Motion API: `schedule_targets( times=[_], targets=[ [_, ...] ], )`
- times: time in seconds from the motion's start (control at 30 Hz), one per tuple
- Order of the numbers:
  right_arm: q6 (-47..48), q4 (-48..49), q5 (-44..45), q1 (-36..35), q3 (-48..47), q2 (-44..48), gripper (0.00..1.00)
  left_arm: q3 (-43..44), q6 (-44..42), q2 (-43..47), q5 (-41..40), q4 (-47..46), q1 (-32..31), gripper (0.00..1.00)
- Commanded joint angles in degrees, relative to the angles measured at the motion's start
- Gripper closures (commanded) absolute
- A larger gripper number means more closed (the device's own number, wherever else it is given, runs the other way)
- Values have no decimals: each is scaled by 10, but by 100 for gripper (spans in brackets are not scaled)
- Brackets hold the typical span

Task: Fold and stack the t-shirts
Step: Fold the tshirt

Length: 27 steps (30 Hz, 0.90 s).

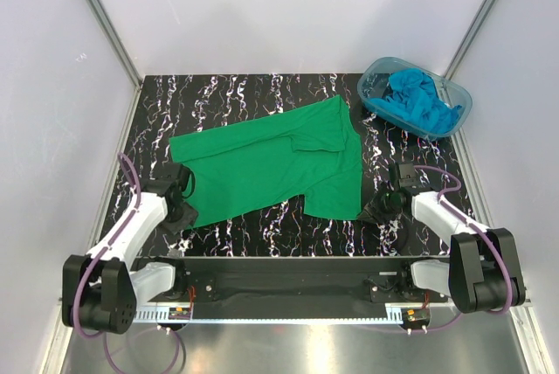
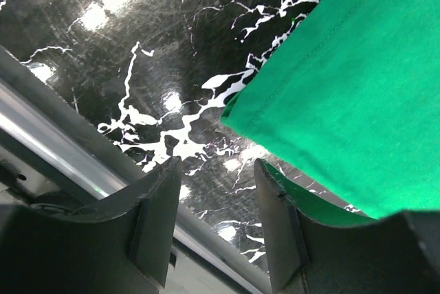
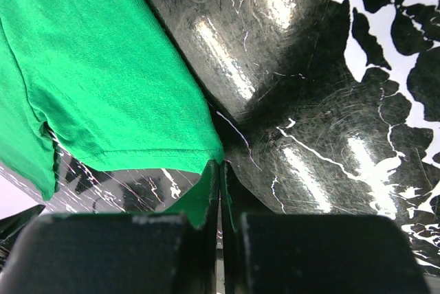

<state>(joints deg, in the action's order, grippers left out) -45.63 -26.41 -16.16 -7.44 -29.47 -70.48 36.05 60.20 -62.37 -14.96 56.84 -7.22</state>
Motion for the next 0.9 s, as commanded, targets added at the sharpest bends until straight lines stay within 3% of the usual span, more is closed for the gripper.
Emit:
schedule_targets(
  times=[0.0, 0.87],
  targets=[
    [13, -1, 0, 1, -17, 11, 100, 9, 18, -15, -9, -23, 3, 50],
    [26, -22, 1, 1, -34, 10, 100, -4, 45, -79, -31, -68, 14, 58]
  ],
)
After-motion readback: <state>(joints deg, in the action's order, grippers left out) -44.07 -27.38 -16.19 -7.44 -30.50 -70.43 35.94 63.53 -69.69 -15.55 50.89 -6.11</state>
